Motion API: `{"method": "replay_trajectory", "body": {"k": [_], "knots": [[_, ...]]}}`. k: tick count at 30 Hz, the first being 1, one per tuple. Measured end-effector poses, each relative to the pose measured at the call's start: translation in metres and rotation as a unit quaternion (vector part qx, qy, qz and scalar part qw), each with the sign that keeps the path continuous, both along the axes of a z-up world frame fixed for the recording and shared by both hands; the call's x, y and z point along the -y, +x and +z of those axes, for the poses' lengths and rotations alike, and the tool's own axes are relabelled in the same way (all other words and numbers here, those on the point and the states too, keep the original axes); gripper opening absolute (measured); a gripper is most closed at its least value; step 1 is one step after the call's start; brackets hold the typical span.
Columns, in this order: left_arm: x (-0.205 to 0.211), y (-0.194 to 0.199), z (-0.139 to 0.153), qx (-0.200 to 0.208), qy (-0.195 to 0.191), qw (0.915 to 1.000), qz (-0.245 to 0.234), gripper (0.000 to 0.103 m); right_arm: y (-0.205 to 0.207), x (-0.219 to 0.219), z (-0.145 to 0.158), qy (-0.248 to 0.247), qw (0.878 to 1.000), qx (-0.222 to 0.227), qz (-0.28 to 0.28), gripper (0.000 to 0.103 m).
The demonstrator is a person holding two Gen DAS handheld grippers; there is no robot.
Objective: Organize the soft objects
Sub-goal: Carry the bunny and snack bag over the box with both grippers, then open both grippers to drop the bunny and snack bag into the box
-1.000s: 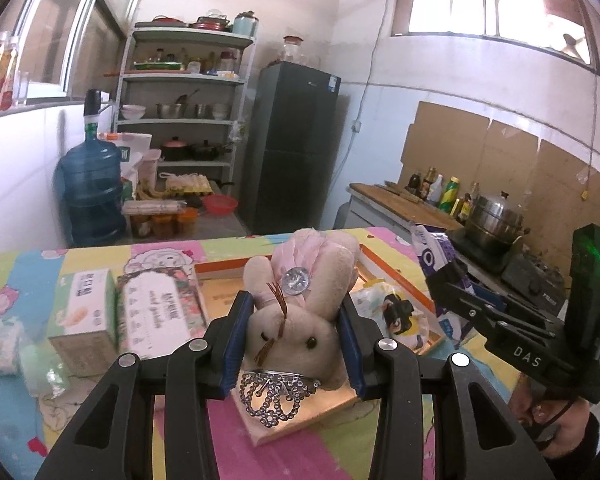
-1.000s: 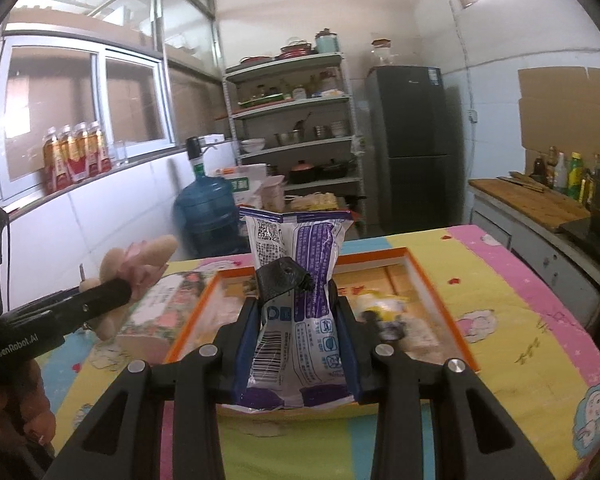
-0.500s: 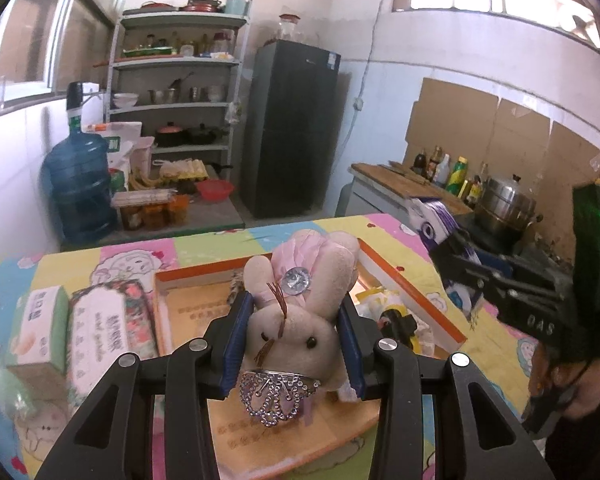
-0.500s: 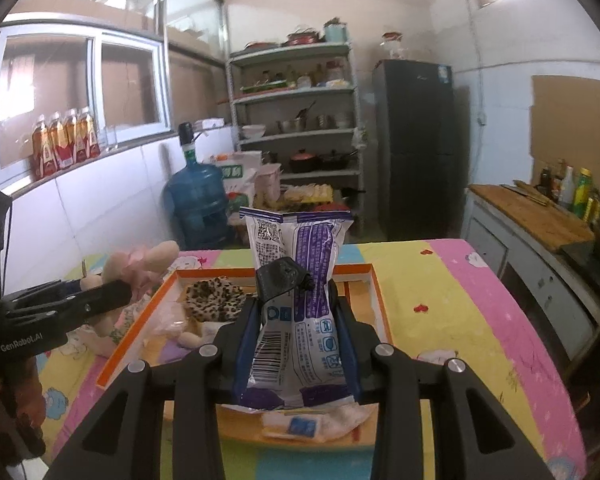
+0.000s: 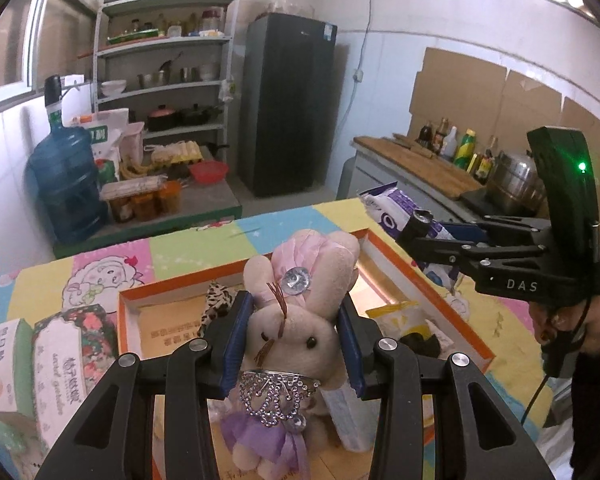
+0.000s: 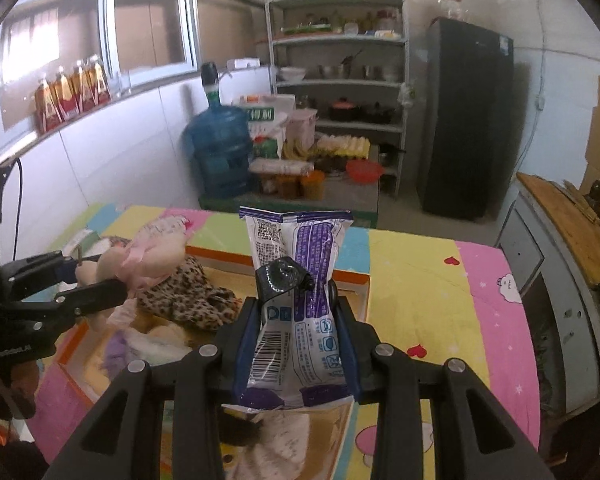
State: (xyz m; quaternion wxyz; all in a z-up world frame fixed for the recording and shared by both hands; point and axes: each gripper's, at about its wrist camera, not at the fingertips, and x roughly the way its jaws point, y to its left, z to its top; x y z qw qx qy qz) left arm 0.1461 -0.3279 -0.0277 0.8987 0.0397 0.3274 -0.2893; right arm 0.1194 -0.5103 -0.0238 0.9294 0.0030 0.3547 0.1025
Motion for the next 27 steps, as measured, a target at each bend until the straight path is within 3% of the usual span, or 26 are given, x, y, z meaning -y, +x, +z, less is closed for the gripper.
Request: {"method": "replay_trajectory", "body": {"k": [17,27], "knots": [[0.019,0.032,-0.031,-0.047,0.042,0.998,0.0,0.044,0.039,-0.008,-0.039,-0.022,0.996,-0.08,0.031,0.038],[0.021,0.035,-0.041,-0.061,0.041,0.9972,-0.01,0.051,0.044,-0.012,-0.053,-0.022,0.994,-0.101,0.032,0.038]]}}
